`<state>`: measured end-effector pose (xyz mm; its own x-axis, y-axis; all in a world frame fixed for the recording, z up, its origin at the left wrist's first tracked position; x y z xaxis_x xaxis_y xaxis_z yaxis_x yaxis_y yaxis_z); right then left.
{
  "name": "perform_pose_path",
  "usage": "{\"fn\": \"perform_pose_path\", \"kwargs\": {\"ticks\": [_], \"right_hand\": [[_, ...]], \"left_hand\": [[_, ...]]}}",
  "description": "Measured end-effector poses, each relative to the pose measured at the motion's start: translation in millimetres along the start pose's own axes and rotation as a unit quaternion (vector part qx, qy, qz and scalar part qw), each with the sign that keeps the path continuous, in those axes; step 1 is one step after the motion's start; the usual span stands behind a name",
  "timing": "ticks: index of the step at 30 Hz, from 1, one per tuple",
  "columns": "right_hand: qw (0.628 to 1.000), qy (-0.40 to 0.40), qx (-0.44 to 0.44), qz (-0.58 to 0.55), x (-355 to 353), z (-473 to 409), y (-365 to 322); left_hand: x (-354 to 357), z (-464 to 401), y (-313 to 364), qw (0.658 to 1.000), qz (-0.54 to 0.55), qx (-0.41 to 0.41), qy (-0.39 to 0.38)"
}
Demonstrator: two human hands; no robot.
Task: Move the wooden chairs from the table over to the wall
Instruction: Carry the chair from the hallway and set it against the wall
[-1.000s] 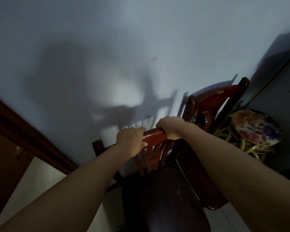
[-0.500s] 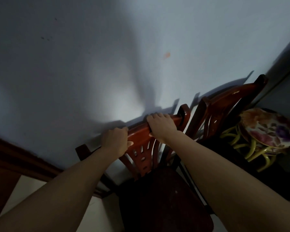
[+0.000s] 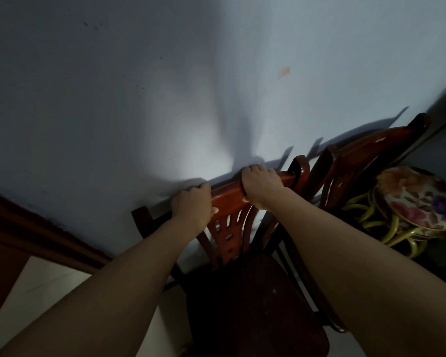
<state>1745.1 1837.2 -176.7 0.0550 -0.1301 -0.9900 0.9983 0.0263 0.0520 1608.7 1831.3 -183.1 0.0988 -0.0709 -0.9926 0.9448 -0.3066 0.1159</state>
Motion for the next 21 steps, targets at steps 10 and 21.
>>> {"fn": "perform_pose_path", "kwargs": {"ticks": [10, 21], "right_hand": [[0.996, 0.075, 0.025, -0.042, 13.3, 8.6, 16.0], [0.995, 0.047, -0.002, -0.084, 1.7, 48.7, 16.0]], "left_hand": [[6.7, -1.9, 13.9, 0.998, 0.034, -0.020, 0.039], [-16.2, 27.7, 14.0, 0.999, 0.038, -0.031, 0.017]]}}
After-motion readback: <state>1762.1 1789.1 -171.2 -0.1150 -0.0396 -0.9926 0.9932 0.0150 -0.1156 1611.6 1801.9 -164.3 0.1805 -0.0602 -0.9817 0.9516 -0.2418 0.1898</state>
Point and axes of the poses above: each hand's wrist, its own z-axis away from the middle knuckle, its own x-axis out of the palm, y = z × x, the point moved 7 cm from there along -z, towards the middle knuckle, and after that the axes turned 8 degrees about y, right-handed, at the moved point
